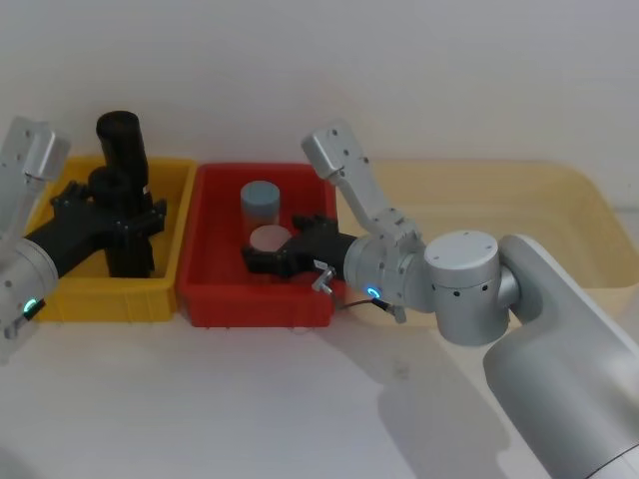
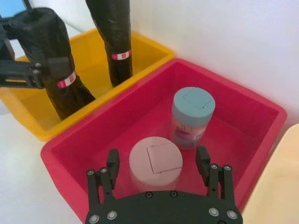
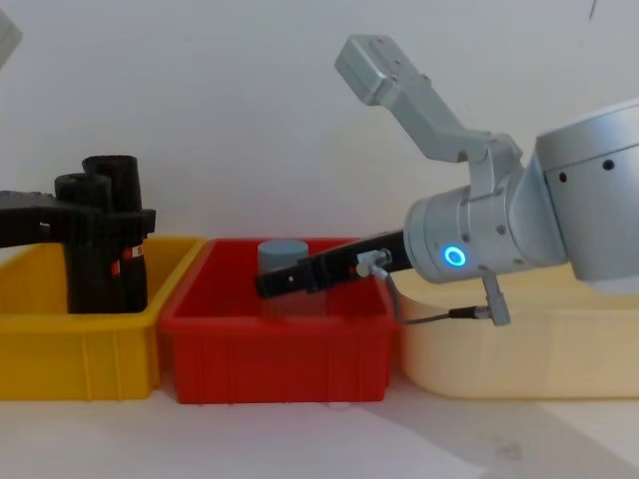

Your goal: Pick up the garbage bag with the one hand and transfer it to the other hand.

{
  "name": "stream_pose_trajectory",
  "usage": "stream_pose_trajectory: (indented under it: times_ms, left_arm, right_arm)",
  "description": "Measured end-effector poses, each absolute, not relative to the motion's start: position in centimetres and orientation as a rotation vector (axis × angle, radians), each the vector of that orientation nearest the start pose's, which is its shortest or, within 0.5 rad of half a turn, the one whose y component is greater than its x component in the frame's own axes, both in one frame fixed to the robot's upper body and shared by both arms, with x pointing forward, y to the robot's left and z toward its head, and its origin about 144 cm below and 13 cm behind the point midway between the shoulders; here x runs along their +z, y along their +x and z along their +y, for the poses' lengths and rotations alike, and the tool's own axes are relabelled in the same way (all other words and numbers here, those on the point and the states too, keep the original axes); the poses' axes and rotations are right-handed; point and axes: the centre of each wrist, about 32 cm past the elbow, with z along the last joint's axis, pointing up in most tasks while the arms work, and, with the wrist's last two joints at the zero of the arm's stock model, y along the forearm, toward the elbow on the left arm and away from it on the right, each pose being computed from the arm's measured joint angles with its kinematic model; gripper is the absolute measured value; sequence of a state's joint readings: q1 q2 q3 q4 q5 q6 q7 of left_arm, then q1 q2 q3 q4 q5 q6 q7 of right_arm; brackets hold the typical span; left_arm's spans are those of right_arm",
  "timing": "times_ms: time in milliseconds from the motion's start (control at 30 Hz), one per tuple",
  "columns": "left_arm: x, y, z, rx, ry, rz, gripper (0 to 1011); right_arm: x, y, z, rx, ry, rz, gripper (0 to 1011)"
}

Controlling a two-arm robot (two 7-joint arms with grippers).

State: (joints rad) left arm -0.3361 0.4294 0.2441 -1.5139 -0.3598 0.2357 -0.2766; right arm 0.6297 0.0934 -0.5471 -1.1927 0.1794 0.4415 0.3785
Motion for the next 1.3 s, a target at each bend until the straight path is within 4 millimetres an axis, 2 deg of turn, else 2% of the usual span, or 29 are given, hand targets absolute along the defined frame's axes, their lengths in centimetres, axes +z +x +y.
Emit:
stream_pose_trajectory:
  times_ms: [900,1133,1233,1267,1300]
  left_arm:
    - [124.06,53.77,28.75,1.118,0.138,-0.044,1001]
    - [124.06,53.77,28.75,1.118,0.138,-0.043,885]
    - [124.06,53.77,28.75,1.118,0.138,-0.044,789]
    - [124.06,53.77,28.75,1.118,0.138,-0.044,789]
    - [124.06,53.77,28.75,1.118,0.138,-0.044,738]
  right_arm:
    - [123.93,59.84,-11.56,-0.778,-0.395,0.086,1001]
    - [123.94,59.87,-11.59,-0.778,-0.395,0.087,907]
    - [123.93,59.88,-11.6,-0.778,-0.396,0.088,824]
    - [123.93,59.88,-11.61,-0.778,-0.396,0.088,768]
    - [123.93,59.88,-11.61,-0.778,-0.396,0.088,751]
